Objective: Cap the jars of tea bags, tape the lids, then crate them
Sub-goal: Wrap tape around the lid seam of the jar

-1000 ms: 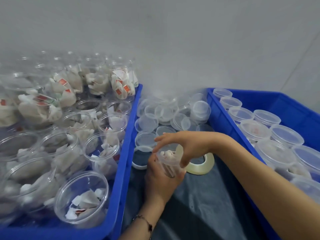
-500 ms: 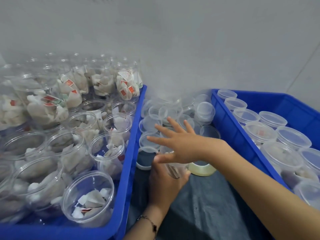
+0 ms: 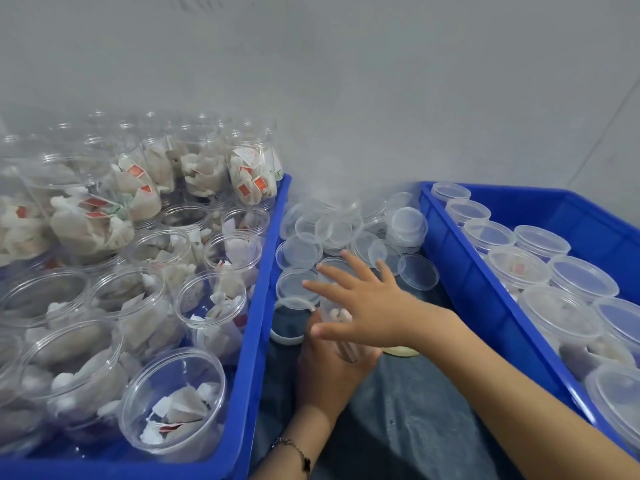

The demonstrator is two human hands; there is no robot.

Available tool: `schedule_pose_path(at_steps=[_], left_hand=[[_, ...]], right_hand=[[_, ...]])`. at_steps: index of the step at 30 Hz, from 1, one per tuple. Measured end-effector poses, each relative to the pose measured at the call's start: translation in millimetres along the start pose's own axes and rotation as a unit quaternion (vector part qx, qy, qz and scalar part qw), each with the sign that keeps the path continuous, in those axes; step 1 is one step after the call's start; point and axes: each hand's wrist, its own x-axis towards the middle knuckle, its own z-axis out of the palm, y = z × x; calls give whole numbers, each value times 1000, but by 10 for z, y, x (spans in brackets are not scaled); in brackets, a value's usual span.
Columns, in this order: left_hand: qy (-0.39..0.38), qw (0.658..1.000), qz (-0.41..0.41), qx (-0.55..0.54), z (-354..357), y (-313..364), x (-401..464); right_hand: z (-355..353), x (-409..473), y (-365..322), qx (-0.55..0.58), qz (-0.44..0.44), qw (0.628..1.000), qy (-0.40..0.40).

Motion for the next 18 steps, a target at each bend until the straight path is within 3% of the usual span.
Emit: schedule_pose_path(at_steps=[5,6,7,9,10,12,14,16,18], left_hand=[[-17,998,7,55,10,-9,44],[-20,999,-10,34,6,-7,25],[-21,999,-35,-5,-4,6,-1],[-9,995,-66,-71,-17,13,-45],[-6,994,-66,-88,-17,9,-61],[-13,994,-58,-97,-13,-7,-79],[-12,994,-48,-95,-19,-20,-66],[-6,995,-43,-94,-3,-22,-50],[10,995,-41,-92,18,-19,-40]], right_hand=[[234,-65,-125,-67,-18,979,190],[258,-42,-104,14,-21,977,211],[240,-32,-58,168,-9,960,225],[260,13,201,453,58,843,283],[316,20,368,478,108,817,303],[490,-56,634,375,158,884,231],[772,-179,784,234,110,960,105],[1033,-320,823,100,97,989,53],[1190,-444,812,56,129,983,120]])
